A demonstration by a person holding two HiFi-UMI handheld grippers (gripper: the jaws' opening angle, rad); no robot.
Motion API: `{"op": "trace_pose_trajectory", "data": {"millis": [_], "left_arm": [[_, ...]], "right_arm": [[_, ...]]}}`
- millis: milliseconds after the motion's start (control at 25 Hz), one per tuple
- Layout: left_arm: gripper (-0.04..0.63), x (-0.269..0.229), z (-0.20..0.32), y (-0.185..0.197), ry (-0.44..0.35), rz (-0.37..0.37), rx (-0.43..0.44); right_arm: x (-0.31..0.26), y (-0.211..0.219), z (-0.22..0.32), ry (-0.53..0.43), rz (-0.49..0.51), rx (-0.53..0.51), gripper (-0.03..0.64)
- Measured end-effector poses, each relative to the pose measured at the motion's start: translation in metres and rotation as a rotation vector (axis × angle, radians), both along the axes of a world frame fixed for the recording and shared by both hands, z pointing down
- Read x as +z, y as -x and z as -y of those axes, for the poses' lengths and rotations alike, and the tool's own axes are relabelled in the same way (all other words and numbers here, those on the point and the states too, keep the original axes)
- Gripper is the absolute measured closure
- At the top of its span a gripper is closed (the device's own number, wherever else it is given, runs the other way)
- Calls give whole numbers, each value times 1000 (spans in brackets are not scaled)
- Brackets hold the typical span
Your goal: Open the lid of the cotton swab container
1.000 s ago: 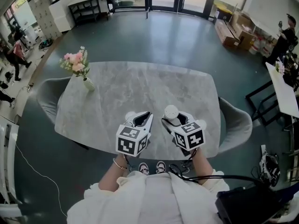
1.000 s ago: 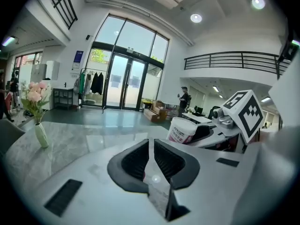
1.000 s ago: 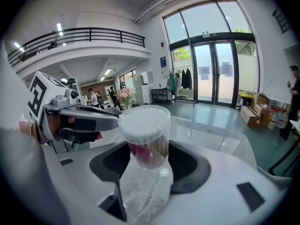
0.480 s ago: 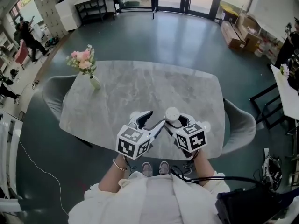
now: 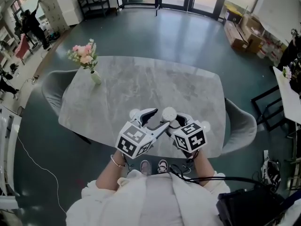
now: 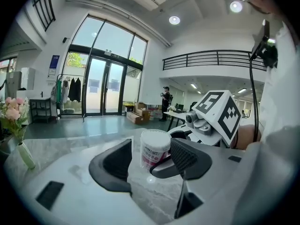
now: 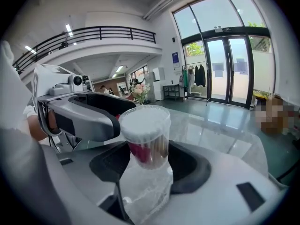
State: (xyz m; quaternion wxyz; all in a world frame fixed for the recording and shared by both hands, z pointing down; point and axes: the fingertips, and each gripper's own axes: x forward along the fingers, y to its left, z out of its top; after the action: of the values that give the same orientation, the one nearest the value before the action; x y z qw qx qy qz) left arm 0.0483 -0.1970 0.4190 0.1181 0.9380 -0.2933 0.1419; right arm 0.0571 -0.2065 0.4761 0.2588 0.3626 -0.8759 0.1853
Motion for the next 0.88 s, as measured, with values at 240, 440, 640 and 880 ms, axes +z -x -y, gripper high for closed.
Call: {"op": "trace_pose_trajectory", "data": {"millis": [240,440,640,880], "left_arm": [[356,-5,-6,-11,-32,18,71],[356,-3,-6,-15,-49,42,90],[357,-3,-4,-13,-54,52,92],[357,-1,-1,-11,-5,50,102]], "right_arm": [[-1,4,-7,11,0,-36,316],[-2,9,-11,6,-14,-71,316],[-1,12,-13,14,-14,-89,316],[-1,13,-11,-7,-28,-114,317]]}}
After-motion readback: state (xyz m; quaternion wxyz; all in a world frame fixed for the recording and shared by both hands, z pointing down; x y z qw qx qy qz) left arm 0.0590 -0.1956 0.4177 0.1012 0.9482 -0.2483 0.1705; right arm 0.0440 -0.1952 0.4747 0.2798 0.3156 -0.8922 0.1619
